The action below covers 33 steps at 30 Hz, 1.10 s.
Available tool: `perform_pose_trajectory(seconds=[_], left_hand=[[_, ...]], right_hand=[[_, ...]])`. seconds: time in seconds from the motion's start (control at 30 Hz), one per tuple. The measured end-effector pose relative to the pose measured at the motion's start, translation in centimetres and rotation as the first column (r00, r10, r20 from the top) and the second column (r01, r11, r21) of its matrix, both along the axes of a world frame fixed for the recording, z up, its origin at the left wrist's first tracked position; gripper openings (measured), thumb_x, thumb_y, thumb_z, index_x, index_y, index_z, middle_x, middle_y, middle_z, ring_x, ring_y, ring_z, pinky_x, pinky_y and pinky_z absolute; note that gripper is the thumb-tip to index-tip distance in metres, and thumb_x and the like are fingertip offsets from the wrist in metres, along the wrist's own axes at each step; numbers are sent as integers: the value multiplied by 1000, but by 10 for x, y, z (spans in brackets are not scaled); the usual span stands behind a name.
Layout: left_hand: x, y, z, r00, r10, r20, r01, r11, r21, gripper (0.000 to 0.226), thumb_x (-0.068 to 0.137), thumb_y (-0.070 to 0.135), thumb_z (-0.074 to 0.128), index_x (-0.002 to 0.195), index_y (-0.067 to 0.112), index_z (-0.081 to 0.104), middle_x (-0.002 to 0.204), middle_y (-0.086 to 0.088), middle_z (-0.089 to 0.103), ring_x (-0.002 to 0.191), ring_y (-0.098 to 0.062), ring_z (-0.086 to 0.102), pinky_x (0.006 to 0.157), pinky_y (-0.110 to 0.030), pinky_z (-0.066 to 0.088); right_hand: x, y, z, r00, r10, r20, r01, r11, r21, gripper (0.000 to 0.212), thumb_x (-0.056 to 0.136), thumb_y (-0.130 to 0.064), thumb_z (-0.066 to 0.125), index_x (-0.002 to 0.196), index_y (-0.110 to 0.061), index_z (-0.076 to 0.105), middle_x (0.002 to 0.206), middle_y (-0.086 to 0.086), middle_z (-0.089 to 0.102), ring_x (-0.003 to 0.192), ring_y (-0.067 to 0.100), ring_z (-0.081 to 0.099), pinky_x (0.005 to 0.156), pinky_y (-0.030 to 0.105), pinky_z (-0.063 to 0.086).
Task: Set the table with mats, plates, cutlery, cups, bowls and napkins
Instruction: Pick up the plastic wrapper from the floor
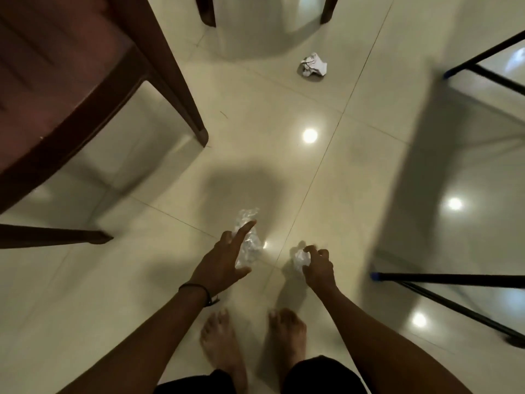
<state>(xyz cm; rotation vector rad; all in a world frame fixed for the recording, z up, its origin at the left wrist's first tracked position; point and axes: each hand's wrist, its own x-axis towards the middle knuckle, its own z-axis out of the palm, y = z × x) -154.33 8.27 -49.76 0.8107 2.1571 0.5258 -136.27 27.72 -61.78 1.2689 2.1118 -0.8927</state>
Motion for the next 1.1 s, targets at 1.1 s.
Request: perform_pose_trajectory(seconds=[1.1], left_hand=[[-87,114,557,997,70,-38,-68,996,57,123,34,82,74,141,51,22,136,-1,21,125,-25,36,102,-36,45]], right_hand=[[-171,26,689,787,-216,-578,278,960,20,58,68,-58,68,119,-46,44,105,-13,58,99,12,56,75,27,49]])
